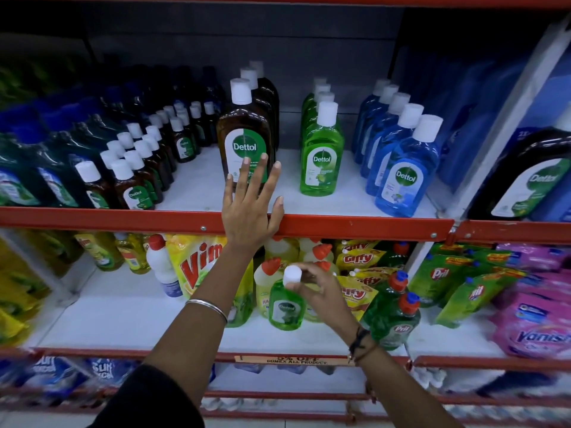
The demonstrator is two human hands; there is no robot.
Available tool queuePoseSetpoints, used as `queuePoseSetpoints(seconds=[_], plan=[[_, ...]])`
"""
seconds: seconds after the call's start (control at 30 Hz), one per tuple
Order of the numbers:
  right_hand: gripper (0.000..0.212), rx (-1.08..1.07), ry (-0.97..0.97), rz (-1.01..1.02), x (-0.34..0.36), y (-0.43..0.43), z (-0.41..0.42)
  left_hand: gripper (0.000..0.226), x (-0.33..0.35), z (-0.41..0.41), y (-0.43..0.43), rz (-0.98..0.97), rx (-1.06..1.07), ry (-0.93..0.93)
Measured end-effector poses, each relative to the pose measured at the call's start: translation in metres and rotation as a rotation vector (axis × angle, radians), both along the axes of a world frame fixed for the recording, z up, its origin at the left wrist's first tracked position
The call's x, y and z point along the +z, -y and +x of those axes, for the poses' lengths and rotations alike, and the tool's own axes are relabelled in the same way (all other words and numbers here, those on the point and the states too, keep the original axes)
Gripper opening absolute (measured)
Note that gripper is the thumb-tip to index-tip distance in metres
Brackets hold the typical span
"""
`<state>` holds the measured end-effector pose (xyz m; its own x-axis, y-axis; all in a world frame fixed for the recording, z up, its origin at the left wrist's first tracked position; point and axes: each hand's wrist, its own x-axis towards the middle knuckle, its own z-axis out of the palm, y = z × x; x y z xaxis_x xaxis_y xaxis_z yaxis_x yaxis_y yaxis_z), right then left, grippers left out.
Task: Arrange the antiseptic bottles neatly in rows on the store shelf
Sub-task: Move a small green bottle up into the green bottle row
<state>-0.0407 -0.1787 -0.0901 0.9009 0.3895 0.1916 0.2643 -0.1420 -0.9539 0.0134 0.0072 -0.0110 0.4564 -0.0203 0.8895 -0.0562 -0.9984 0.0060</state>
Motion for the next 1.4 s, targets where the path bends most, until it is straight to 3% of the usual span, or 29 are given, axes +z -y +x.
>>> queuePoseSetpoints(seconds=[0.3, 0.57, 0.93, 1.4], plan=[[0.029, -0.05, 0.261, 0.264, 0.139, 0.035, 0.005, 0.055, 0.003, -0.002, 0.0, -0.008, -0.011, -0.029], [0.022, -0.211, 0.492, 0.36, 0.218, 0.029, 0.046, 0.055, 0.0, 0.0, -0.002, -0.005, -0.009, -0.013], [0.032, -0.36, 0.465, 0.152, 0.202, 0.015, 0.096, 0.056, -0.003, 0.003, -0.004, -0.011, 0.0, -0.023], [0.042, -0.336, 0.506, 0.192, 0.201, 0.041, 0.073, 0.056, 0.004, -0.005, 0.002, -0.045, -0.011, -0.091]])
